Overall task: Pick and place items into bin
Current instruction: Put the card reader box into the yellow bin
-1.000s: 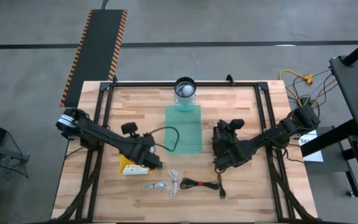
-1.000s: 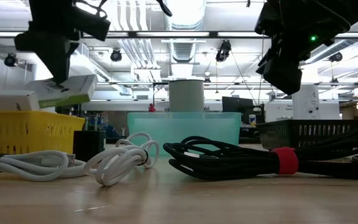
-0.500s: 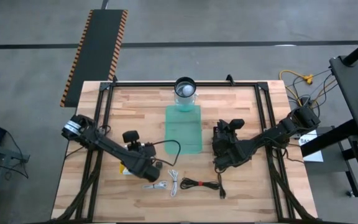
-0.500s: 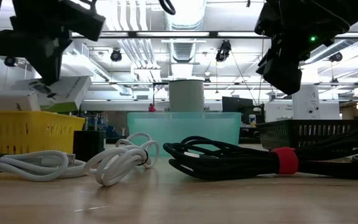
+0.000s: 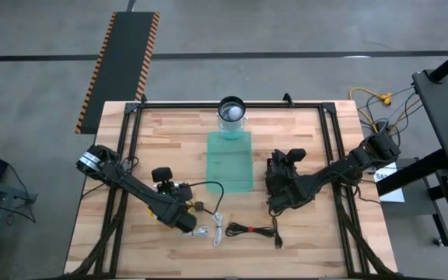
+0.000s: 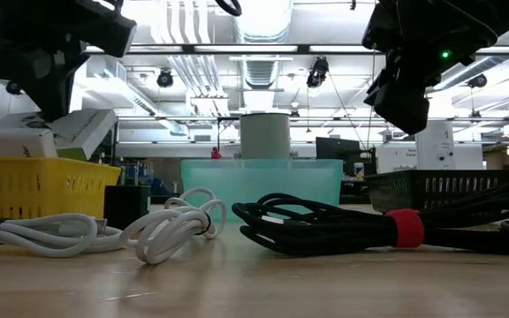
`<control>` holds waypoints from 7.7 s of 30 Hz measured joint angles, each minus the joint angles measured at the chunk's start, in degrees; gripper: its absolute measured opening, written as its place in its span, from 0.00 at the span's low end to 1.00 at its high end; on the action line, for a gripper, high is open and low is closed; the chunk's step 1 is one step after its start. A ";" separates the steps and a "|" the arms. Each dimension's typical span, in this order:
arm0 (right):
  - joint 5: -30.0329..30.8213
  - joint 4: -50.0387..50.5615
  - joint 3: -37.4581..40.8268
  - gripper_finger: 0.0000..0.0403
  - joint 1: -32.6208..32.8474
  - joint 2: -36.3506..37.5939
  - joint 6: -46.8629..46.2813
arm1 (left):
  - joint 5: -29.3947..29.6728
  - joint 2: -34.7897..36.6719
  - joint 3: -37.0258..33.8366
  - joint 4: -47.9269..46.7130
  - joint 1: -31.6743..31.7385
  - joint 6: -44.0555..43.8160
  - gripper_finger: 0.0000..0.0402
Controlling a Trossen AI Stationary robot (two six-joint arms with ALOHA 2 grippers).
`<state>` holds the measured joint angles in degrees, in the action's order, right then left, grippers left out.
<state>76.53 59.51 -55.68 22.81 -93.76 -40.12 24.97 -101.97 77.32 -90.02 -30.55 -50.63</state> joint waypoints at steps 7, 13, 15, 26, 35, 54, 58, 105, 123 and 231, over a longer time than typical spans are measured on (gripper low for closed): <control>0.02 -0.04 0.00 0.17 0.00 0.00 0.00 | -0.43 0.00 -0.14 0.01 0.02 0.18 0.05; 0.01 -0.04 0.00 0.17 0.00 0.00 0.00 | -0.38 0.00 -0.87 -0.01 0.05 0.12 0.20; 0.02 -0.02 0.00 0.17 0.00 0.00 0.00 | -0.35 0.00 -1.02 0.00 0.04 0.11 0.25; 0.02 0.02 0.00 0.17 0.00 0.00 0.00 | -0.22 0.00 -0.52 0.00 0.04 1.03 0.50; 0.02 0.01 0.00 0.17 -0.07 0.00 0.01 | -6.71 1.71 -0.28 0.02 1.29 6.49 0.71; 0.02 0.04 0.00 0.17 -0.24 0.00 -0.20 | -4.82 6.34 -0.44 3.01 3.82 4.61 0.73; 0.02 0.06 0.00 0.17 -0.26 0.00 -0.11 | -5.41 7.59 -0.44 6.17 3.19 6.84 0.73; 0.00 -0.06 0.96 0.17 -3.89 0.00 -0.28 | -9.46 -2.86 4.74 0.99 1.99 9.22 0.73; 0.00 -0.33 1.09 0.17 -3.98 0.00 -0.42 | -18.21 -2.84 4.50 2.47 2.22 12.18 0.73; -57.28 -120.13 7.51 0.70 -4.41 -14.84 37.11 | 15.98 1.11 5.08 0.14 -3.95 -6.36 0.00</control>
<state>19.25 -60.63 -48.17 18.40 -108.60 -3.00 40.95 -100.86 82.40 -89.88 -34.49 -57.00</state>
